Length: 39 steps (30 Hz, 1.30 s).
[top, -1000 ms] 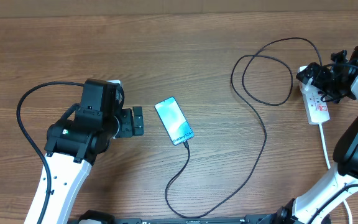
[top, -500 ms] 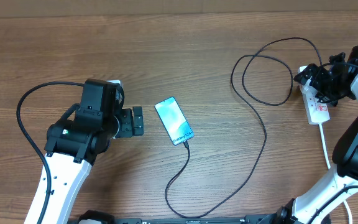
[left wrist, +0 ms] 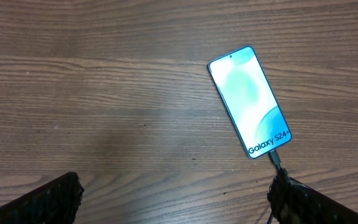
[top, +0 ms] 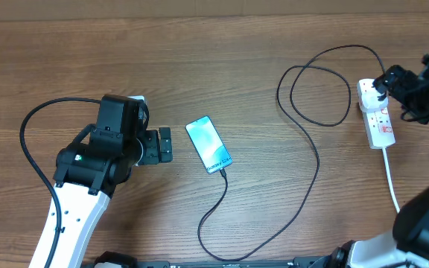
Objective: Plug charger to phone and switch on socket
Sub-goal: 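Lift the right gripper up off the power strip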
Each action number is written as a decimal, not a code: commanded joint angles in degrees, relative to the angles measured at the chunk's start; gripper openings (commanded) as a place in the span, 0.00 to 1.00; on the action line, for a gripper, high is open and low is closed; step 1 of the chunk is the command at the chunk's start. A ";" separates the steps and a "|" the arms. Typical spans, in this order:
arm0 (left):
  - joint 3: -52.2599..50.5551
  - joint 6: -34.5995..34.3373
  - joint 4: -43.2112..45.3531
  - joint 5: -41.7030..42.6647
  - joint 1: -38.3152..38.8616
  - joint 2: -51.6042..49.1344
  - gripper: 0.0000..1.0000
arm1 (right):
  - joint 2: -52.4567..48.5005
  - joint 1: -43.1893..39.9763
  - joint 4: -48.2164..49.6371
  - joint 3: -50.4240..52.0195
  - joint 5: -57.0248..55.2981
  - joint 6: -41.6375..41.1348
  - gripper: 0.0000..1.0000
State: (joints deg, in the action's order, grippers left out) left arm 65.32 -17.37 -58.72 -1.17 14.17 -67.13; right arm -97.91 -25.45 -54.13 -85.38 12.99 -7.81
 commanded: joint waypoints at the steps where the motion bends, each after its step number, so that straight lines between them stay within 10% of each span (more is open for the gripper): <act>1: 0.94 1.09 0.02 -0.74 -0.28 0.02 1.00 | 6.64 0.39 -0.70 0.02 -4.61 -1.42 1.00; 39: 0.94 1.09 0.04 -0.74 -0.28 0.02 1.00 | 16.35 0.42 -1.95 0.02 -3.80 -4.39 1.00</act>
State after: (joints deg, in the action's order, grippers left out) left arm 65.32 -17.37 -58.74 -1.17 14.17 -67.13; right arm -81.62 -25.41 -56.25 -85.38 10.00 -12.01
